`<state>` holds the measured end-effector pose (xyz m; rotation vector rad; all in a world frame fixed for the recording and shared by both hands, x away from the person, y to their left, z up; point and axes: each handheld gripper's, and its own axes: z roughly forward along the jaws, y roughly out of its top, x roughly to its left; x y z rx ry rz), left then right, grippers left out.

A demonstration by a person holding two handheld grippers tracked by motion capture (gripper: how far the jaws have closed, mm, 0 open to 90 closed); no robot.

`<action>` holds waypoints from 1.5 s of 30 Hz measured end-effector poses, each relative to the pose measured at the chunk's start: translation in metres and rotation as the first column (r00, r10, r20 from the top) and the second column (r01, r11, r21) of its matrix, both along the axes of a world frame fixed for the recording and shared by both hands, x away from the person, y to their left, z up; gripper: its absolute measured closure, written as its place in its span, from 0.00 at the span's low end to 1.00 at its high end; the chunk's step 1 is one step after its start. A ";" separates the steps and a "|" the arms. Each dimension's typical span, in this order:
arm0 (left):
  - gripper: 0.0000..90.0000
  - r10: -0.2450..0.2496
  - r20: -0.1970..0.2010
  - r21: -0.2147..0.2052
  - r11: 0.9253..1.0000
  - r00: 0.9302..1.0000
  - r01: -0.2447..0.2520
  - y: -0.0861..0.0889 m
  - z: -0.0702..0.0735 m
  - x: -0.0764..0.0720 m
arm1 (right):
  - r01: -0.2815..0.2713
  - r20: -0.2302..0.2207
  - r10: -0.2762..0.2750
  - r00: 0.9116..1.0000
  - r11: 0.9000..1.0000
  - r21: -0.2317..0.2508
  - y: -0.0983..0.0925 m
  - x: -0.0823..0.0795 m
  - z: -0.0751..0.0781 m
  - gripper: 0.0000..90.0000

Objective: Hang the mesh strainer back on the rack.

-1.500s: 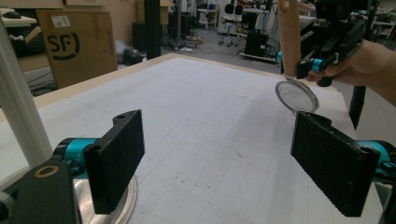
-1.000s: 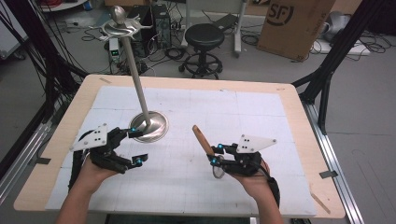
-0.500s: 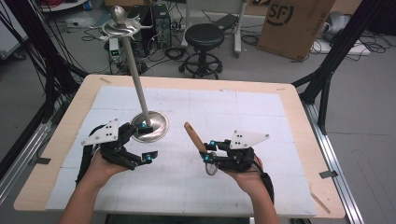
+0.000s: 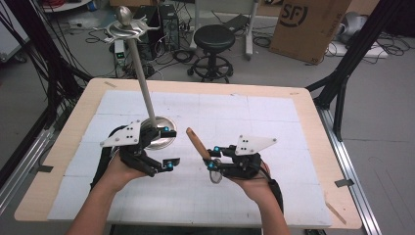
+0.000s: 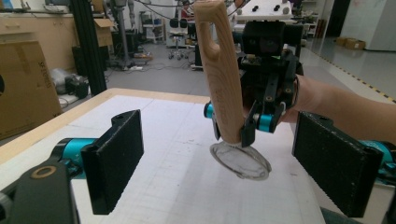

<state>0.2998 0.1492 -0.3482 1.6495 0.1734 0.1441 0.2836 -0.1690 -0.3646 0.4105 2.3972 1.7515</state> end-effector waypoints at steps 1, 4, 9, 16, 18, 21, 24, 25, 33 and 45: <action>0.19 -0.002 0.002 0.001 1.000 1.000 0.002 -0.001 0.001 0.000 | -0.007 0.002 0.007 1.000 1.000 0.001 0.002 0.000 0.000 0.76; 0.19 -0.011 0.002 -0.003 1.000 1.000 0.011 -0.004 0.004 0.001 | -0.015 0.007 0.015 1.000 1.000 0.001 0.005 -0.001 0.001 0.76; 0.21 -0.020 0.002 -0.006 1.000 1.000 0.020 -0.007 0.006 0.001 | -0.019 0.009 0.019 1.000 1.000 0.001 0.007 0.000 0.002 0.76; 0.24 -0.023 -0.005 -0.006 1.000 1.000 0.023 -0.011 0.005 0.004 | -0.027 0.008 0.027 1.000 1.000 -0.002 0.010 0.000 0.002 0.76; 0.25 -0.027 -0.005 -0.009 1.000 1.000 0.027 -0.011 0.005 0.005 | -0.030 0.006 0.030 1.000 1.000 -0.003 0.011 0.000 0.002 0.76; 0.29 -0.042 -0.005 -0.014 0.999 0.999 0.041 -0.012 0.005 0.005 | -0.037 0.008 0.037 0.999 0.999 -0.003 0.013 0.001 0.003 0.76; 0.32 -0.054 0.002 -0.012 0.998 0.999 0.054 -0.014 0.005 0.004 | -0.043 0.008 0.043 0.999 0.999 -0.001 0.016 0.001 0.004 0.76; 0.34 -0.057 0.007 -0.009 0.998 0.998 0.057 -0.015 0.005 0.004 | -0.048 0.009 0.048 0.999 0.999 -0.001 0.017 0.001 0.004 0.76; 0.44 -0.078 0.009 -0.013 0.997 0.997 0.078 -0.018 0.005 0.003 | -0.055 0.011 0.055 0.998 0.998 -0.003 0.020 0.000 0.004 0.76; 0.66 -0.103 0.038 -0.027 0.994 0.994 0.104 -0.022 0.005 0.001 | -0.060 0.034 0.059 0.998 0.998 0.013 0.020 -0.002 0.006 0.76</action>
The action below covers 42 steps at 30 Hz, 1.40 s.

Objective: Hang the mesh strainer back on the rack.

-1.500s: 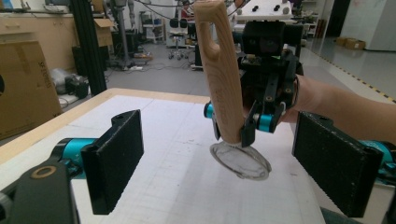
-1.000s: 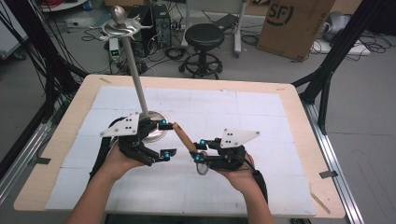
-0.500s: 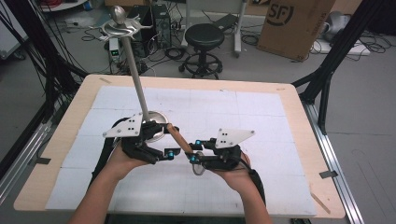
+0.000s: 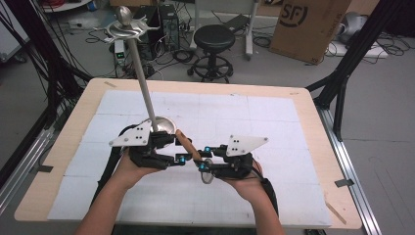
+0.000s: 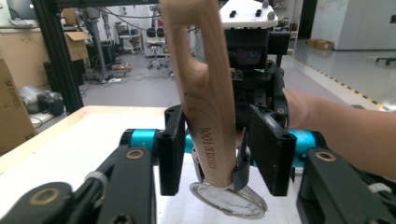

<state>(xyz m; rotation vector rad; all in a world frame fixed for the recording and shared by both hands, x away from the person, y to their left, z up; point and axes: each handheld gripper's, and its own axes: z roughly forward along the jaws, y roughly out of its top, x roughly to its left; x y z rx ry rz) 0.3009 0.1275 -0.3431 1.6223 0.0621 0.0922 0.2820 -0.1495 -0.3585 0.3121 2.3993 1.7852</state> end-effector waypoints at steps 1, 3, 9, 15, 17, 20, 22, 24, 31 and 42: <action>0.66 0.000 0.000 -0.001 1.000 1.000 0.000 0.000 0.000 0.000 | 0.000 0.000 0.000 1.000 1.000 0.000 0.000 0.000 0.000 0.76; 0.71 -0.001 0.001 -0.007 1.000 1.000 0.001 0.000 0.000 0.000 | -0.008 -0.001 0.008 1.000 1.000 0.001 0.001 -0.001 0.000 0.76; 0.74 -0.015 -0.014 -0.016 1.000 1.000 0.015 0.001 0.000 0.001 | -0.012 0.007 0.012 1.000 1.000 -0.001 0.005 -0.001 0.000 0.76; 0.75 -0.019 -0.033 -0.011 1.000 0.999 0.019 0.001 0.000 0.001 | -0.014 0.009 0.014 1.000 1.000 -0.007 0.007 0.000 -0.001 0.76; 0.75 -0.018 -0.036 -0.008 1.000 0.999 0.018 0.001 0.000 0.001 | -0.013 0.004 0.013 1.000 1.000 -0.009 0.010 0.000 -0.002 0.76; 0.75 -0.015 -0.037 0.000 1.000 0.999 0.015 0.000 -0.001 0.001 | -0.016 -0.001 0.016 1.000 1.000 -0.015 0.014 0.000 -0.003 0.76; 0.75 -0.012 -0.037 0.006 1.000 0.999 0.012 0.000 -0.001 0.001 | -0.015 0.001 0.015 1.000 1.000 -0.021 0.016 0.001 -0.003 0.76; 0.75 -0.008 -0.037 0.012 1.000 0.999 0.008 0.000 -0.001 0.001 | -0.018 0.000 0.018 1.000 1.000 -0.023 0.017 0.001 -0.004 0.76; 0.75 -0.002 -0.036 0.030 1.000 0.999 0.004 0.001 0.001 0.000 | -0.017 -0.001 0.017 1.000 0.999 -0.029 0.019 0.001 -0.004 0.75; 0.75 0.024 -0.038 0.033 0.999 0.999 -0.023 0.011 0.003 0.001 | 0.000 0.021 0.000 1.000 1.000 -0.027 0.009 -0.006 -0.002 0.63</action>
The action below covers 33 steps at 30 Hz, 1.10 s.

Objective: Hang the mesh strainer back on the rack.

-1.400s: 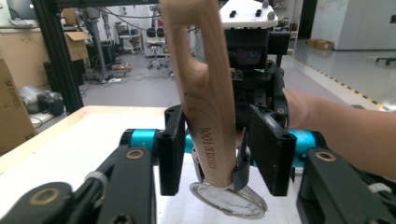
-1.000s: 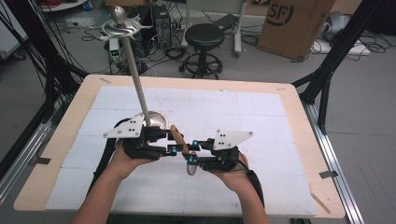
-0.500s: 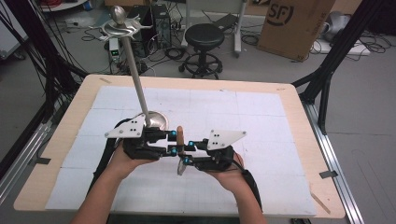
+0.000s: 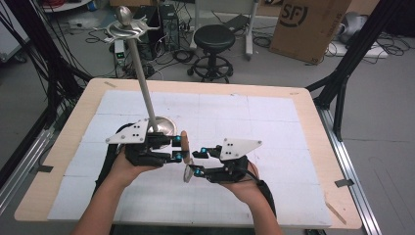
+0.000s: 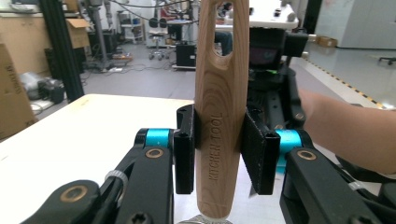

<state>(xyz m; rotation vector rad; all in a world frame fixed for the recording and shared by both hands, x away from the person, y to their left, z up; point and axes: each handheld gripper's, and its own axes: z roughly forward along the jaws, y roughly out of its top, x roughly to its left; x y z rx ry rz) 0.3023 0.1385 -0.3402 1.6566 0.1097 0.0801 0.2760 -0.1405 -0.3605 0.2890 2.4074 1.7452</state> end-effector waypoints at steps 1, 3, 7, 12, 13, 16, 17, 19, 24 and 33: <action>0.75 0.006 -0.002 0.002 1.000 1.000 -0.006 0.002 0.000 0.001 | 0.009 0.000 -0.009 1.000 1.000 0.004 -0.004 -0.001 0.000 0.63; 0.75 0.019 -0.004 0.004 1.000 1.000 -0.019 0.006 0.000 0.002 | 0.027 -0.003 -0.027 1.000 1.000 0.005 -0.009 -0.001 -0.002 0.61; 0.75 0.040 -0.013 0.009 0.999 0.999 -0.040 0.013 0.000 0.003 | 0.061 -0.016 -0.061 0.998 0.998 0.003 -0.021 -0.002 -0.007 0.57; 0.75 0.070 -0.024 0.019 0.997 0.997 -0.070 0.024 0.000 0.005 | 0.103 -0.036 -0.103 0.994 0.995 0.008 -0.036 -0.002 -0.017 0.54; 0.75 0.080 -0.027 0.019 0.997 0.996 -0.079 0.026 0.000 0.005 | 0.103 -0.036 -0.103 0.994 0.995 0.008 -0.036 -0.002 -0.017 0.54; 0.75 0.099 -0.026 0.024 0.995 0.995 -0.098 0.032 0.000 0.005 | 0.147 -0.053 -0.146 0.988 0.989 0.023 -0.046 0.001 -0.021 0.51; 0.75 0.102 -0.025 0.025 0.995 0.994 -0.101 0.035 0.000 0.005 | 0.159 -0.057 -0.158 0.986 0.987 0.026 -0.048 0.002 -0.022 0.50; 0.75 0.114 -0.023 0.032 0.993 0.993 -0.113 0.039 0.001 0.004 | 0.177 -0.064 -0.175 0.983 0.984 0.031 -0.052 0.003 -0.023 0.49; 0.75 0.163 -0.029 0.039 0.986 0.986 -0.162 0.052 0.002 0.006 | 0.195 -0.076 -0.194 0.978 0.981 0.009 -0.057 0.004 -0.027 0.46; 0.75 0.216 -0.020 0.044 0.976 0.976 -0.215 0.073 0.015 0.009 | 0.194 -0.084 -0.194 0.977 0.981 -0.007 -0.056 0.006 -0.029 0.44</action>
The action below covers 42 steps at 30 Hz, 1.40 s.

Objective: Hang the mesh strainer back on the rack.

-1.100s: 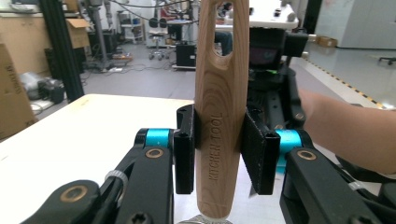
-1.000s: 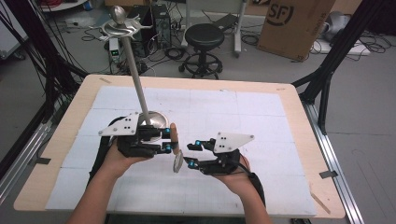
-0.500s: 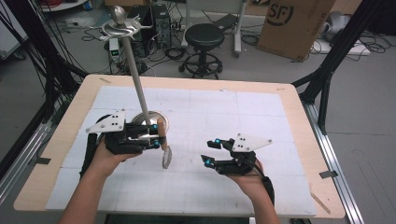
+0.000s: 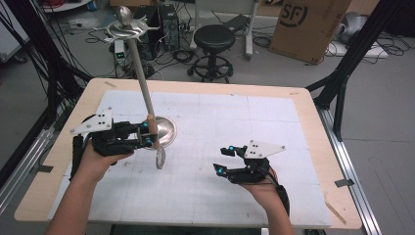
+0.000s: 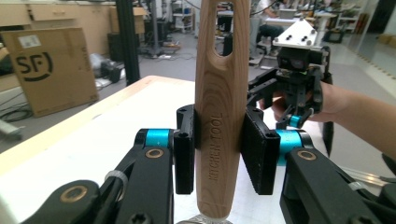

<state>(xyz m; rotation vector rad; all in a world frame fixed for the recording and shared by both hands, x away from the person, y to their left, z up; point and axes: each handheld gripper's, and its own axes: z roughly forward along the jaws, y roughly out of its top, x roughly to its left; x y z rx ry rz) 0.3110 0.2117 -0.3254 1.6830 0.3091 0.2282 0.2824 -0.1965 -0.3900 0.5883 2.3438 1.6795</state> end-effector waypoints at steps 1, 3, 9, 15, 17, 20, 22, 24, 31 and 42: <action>0.75 0.004 0.000 0.005 1.000 1.000 -0.004 0.002 0.002 0.000 | 0.002 -0.003 -0.002 1.000 1.000 0.000 0.000 0.000 0.000 0.43; 0.75 0.012 0.007 0.017 1.000 1.000 -0.012 0.006 0.007 0.001 | 0.002 -0.004 -0.002 1.000 1.000 0.001 0.000 0.000 0.000 0.43; 0.75 0.041 0.016 0.029 0.999 0.999 -0.042 0.019 0.024 0.006 | -0.005 -0.006 0.005 1.000 1.000 0.006 0.000 0.000 0.000 0.43; 0.75 0.066 0.027 0.029 0.997 0.997 -0.067 0.031 0.043 0.010 | -0.016 -0.011 0.016 1.000 1.000 0.001 0.001 0.000 0.000 0.42; 0.75 0.076 0.035 0.039 0.996 0.996 -0.078 0.034 0.050 0.012 | -0.016 -0.015 0.016 1.000 1.000 0.000 0.001 0.001 -0.001 0.42; 0.75 0.103 0.048 0.031 0.994 0.993 -0.105 0.039 0.058 0.013 | -0.010 -0.017 0.010 1.000 1.000 0.003 0.000 0.000 0.000 0.42; 0.75 0.120 0.053 0.029 0.992 0.991 -0.121 0.042 0.063 0.014 | -0.012 -0.015 0.012 1.000 1.000 0.006 -0.001 0.000 0.000 0.42; 0.75 0.133 0.057 0.029 0.990 0.990 -0.135 0.045 0.067 0.014 | -0.012 -0.017 0.012 1.000 1.000 0.009 -0.001 0.000 0.001 0.42; 0.75 0.146 0.069 0.040 0.988 0.987 -0.149 0.050 0.081 0.017 | -0.010 -0.014 0.011 1.000 1.000 0.008 -0.001 0.000 0.001 0.42; 0.75 0.187 0.076 0.078 0.978 0.979 -0.193 0.055 0.101 0.030 | -0.013 -0.022 0.013 1.000 1.000 0.016 -0.002 0.000 0.001 0.42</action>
